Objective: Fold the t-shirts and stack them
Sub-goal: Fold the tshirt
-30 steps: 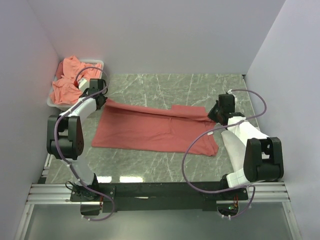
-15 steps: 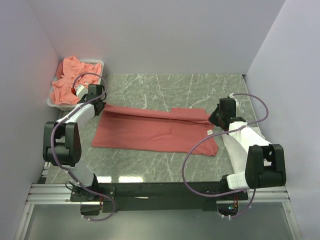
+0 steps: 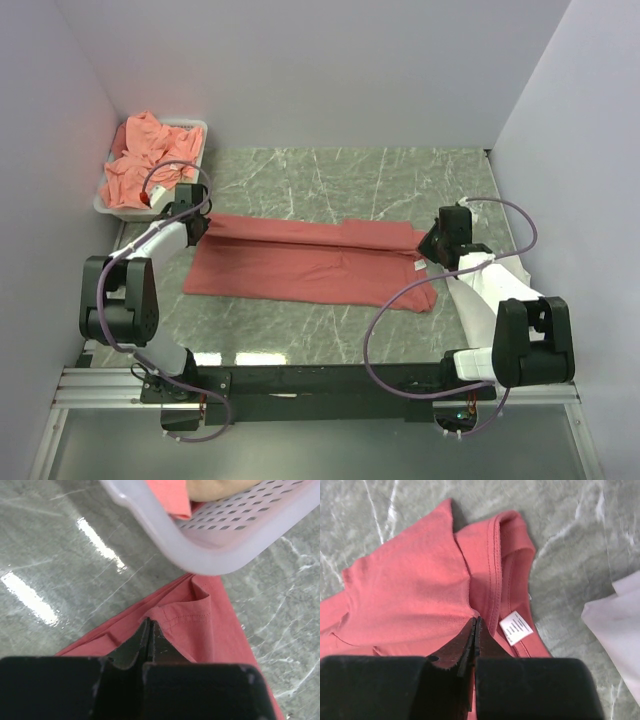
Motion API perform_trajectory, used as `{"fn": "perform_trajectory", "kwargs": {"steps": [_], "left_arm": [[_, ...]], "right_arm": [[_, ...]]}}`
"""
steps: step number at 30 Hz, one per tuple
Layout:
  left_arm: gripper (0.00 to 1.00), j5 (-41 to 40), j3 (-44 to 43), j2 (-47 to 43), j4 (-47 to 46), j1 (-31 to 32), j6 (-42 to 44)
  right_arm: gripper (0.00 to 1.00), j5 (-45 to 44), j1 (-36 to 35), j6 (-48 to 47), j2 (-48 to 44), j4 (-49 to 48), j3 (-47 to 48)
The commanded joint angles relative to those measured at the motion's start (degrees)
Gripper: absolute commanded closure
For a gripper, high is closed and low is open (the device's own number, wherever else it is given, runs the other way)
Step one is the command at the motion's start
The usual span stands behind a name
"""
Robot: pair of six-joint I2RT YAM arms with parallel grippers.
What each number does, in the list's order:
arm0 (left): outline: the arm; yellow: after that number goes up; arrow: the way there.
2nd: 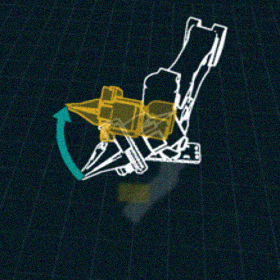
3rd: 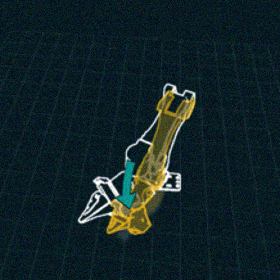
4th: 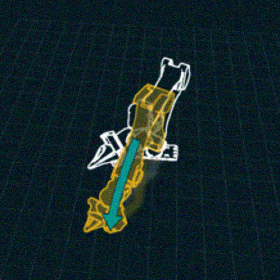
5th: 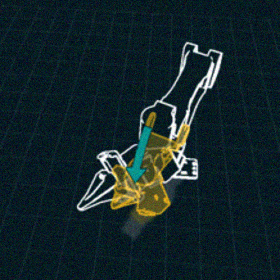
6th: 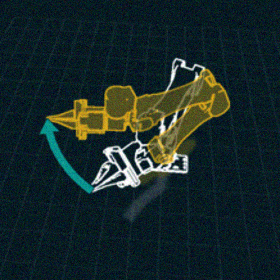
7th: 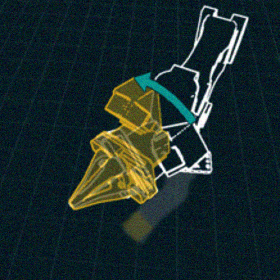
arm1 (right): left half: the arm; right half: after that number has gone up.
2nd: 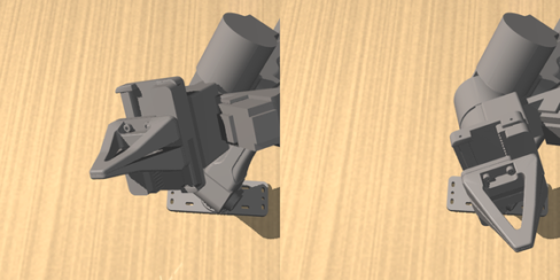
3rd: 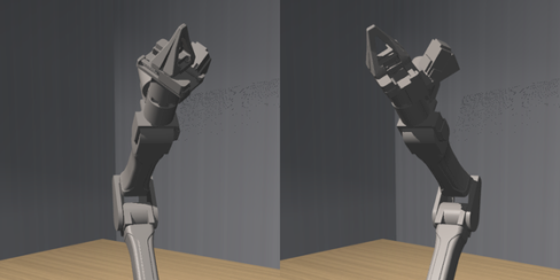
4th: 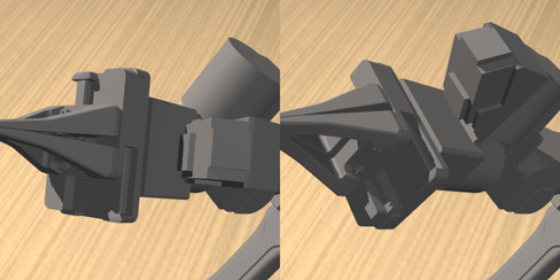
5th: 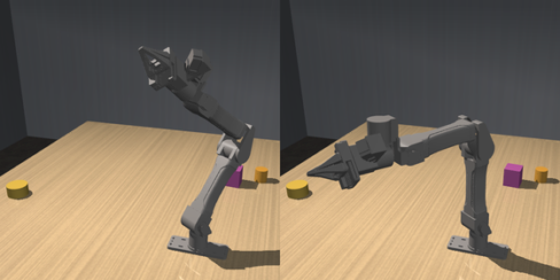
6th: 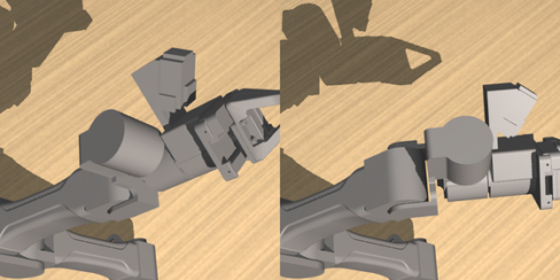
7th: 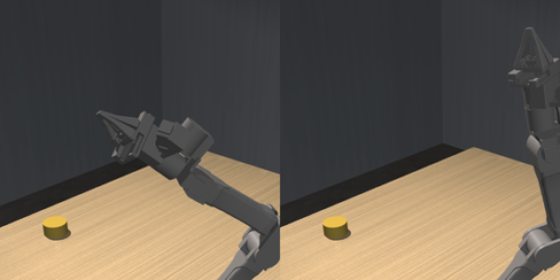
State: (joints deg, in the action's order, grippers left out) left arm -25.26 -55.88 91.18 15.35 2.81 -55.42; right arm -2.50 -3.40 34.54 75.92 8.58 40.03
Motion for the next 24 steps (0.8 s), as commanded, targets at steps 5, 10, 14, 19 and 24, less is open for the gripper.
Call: {"fn": "perform_trajectory", "kwargs": {"steps": [5, 10, 14, 19, 24], "left_arm": [[0.97, -0.1, 4.3, -4.5, -4.4, -0.8, -0.9], [0.65, 1.0, 7.7, -8.8, -6.4, -1.0, -0.9], [0.56, 2.6, 7.5, -12.6, -6.7, -1.1, -0.7], [0.59, 8.5, 4.9, -12.3, -8.1, -0.4, 1.3], [0.62, 14.2, -1.4, -5.3, -8.4, 4.1, 4.3]], "right_arm": [[0.94, 0.4, 0.0, 0.3, -2.1, -2.4, -2.9], [0.56, 1.5, 0.0, -0.3, -4.1, -0.6, -2.7], [0.43, 2.3, -0.1, -2.7, -5.0, 3.3, 1.5], [0.44, 4.1, -0.2, -5.1, 2.5, 7.4, 10.9], [0.44, 4.4, -1.5, -5.7, 13.9, 9.6, 20.5]]}}
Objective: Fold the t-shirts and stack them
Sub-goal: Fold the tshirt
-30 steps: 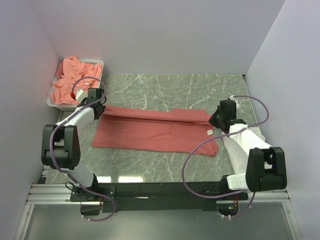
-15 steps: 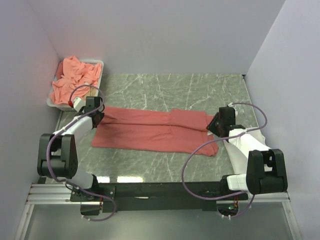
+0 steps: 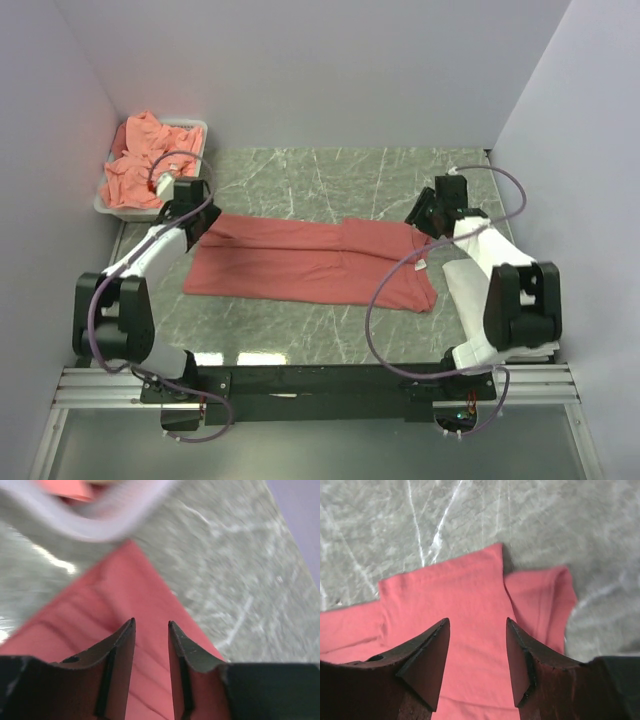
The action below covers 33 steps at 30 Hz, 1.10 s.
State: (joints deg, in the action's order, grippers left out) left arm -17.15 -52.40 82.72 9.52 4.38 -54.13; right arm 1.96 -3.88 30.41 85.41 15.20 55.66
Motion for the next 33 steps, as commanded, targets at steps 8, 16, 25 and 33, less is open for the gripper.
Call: {"fn": "perform_trajectory", "kwargs": {"steps": [8, 16, 25, 33], "left_arm": [[0.63, 13.2, -14.8, 14.5, -3.7, 10.7, 6.8], [0.65, 15.9, -20.3, 20.6, -3.8, 15.3, 6.8], [0.65, 15.5, -20.7, 21.2, -3.4, 16.8, 7.0], [0.66, 14.9, -20.1, 20.9, -2.7, 16.8, 7.4]], "right_arm": [[0.47, -4.0, -1.1, -1.7, 15.6, 6.9, 15.3], [0.48, -4.1, -1.1, -1.4, 18.6, 6.9, 16.5], [0.49, -2.1, -1.1, -1.0, 21.7, 4.8, 16.1], [0.57, 1.9, -1.1, -0.1, 19.5, 2.3, 14.0]]}}
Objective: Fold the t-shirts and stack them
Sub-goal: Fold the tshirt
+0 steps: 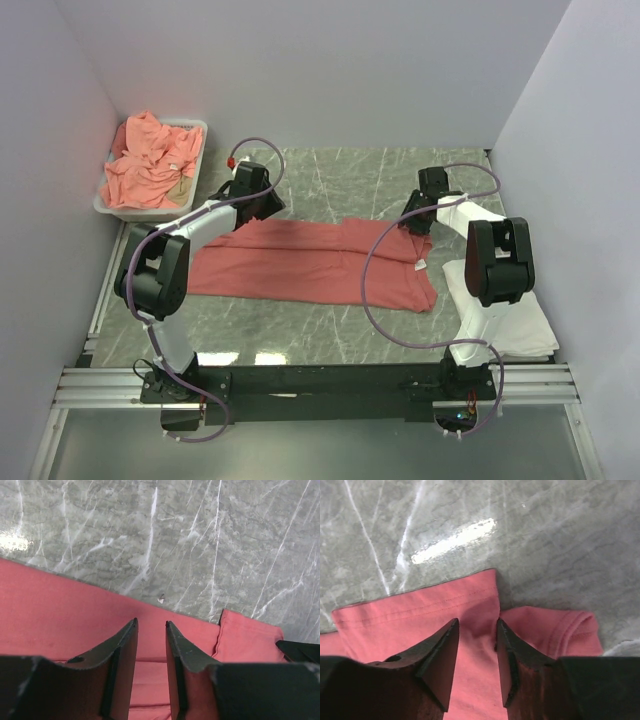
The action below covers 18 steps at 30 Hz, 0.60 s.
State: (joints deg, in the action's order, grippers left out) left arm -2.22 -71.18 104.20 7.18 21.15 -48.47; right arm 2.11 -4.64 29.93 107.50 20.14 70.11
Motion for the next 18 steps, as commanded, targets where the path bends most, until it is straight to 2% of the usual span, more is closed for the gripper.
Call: {"fn": "perform_trajectory", "kwargs": {"steps": [1, 4, 5, 10, 13, 18], "left_arm": [[0.66, -0.1, -1.3, -0.7, -0.2, 0.0, 1.8], [0.66, -0.2, -1.3, -0.7, -0.1, 0.0, 1.9], [0.66, -0.2, -1.4, -0.7, 0.0, 0.0, 1.8], [0.66, -0.5, -1.2, -1.3, 0.8, 0.0, 1.4], [0.66, -1.6, -0.5, -2.1, 1.9, 0.0, -0.2], [0.66, -3.1, 1.1, -3.0, 3.1, -0.1, -3.0]], "right_arm": [[0.58, 2.2, -0.4, 0.4, -3.3, -3.0, -0.7], [0.69, 2.8, -0.4, 0.7, -3.8, -2.9, -0.8], [0.76, 3.0, -0.4, 0.7, -4.0, -3.1, -1.2], [0.94, 3.9, -0.4, 1.2, -6.7, -3.6, -2.7], [0.98, 5.0, -0.3, 1.7, -9.1, -4.3, -4.3], [1.00, 8.9, -0.6, 2.2, -13.0, -6.2, -7.4]]}}
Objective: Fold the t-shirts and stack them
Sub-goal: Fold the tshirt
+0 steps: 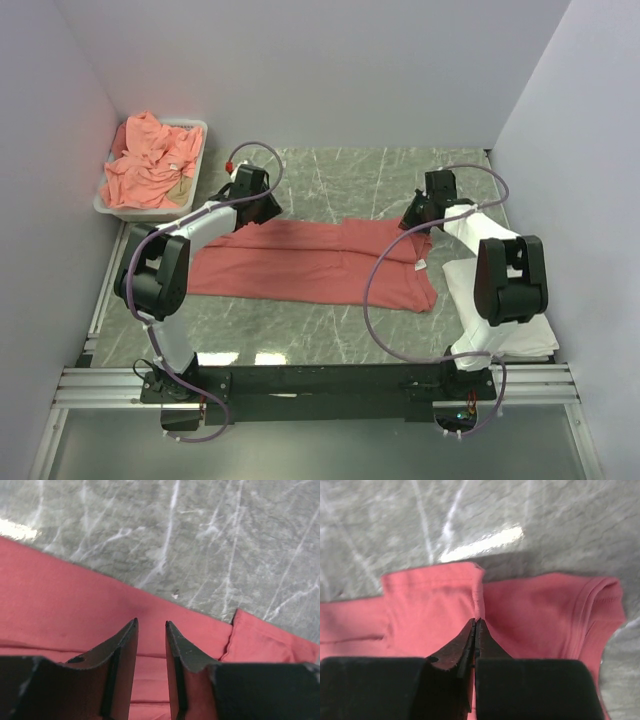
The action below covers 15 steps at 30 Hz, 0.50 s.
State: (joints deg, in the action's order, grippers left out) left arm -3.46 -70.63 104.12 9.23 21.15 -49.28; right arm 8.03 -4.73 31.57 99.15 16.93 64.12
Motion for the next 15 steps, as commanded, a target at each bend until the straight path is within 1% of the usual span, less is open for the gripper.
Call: {"fn": "perform_trajectory", "kwargs": {"steps": [1, 8, 12, 15], "left_arm": [[0.66, -2.0, 0.7, -3.0, 1.3, -0.1, -2.9], [0.67, -2.3, 3.5, -5.0, 2.5, -2.5, -7.1], [0.68, -1.6, 5.2, -6.2, 1.9, -4.4, -7.8], [0.68, -1.7, 5.5, -6.6, 2.4, -5.6, -7.6]], "right_arm": [[1.00, 3.0, -0.7, 0.7, -6.2, -3.2, -2.0], [1.00, 4.1, -2.8, 0.8, -14.4, -4.3, -9.6], [1.00, 5.2, -4.2, 0.9, -19.7, -5.1, -15.5], [1.00, 4.4, -4.7, 0.7, -23.8, -5.2, -20.2]]}}
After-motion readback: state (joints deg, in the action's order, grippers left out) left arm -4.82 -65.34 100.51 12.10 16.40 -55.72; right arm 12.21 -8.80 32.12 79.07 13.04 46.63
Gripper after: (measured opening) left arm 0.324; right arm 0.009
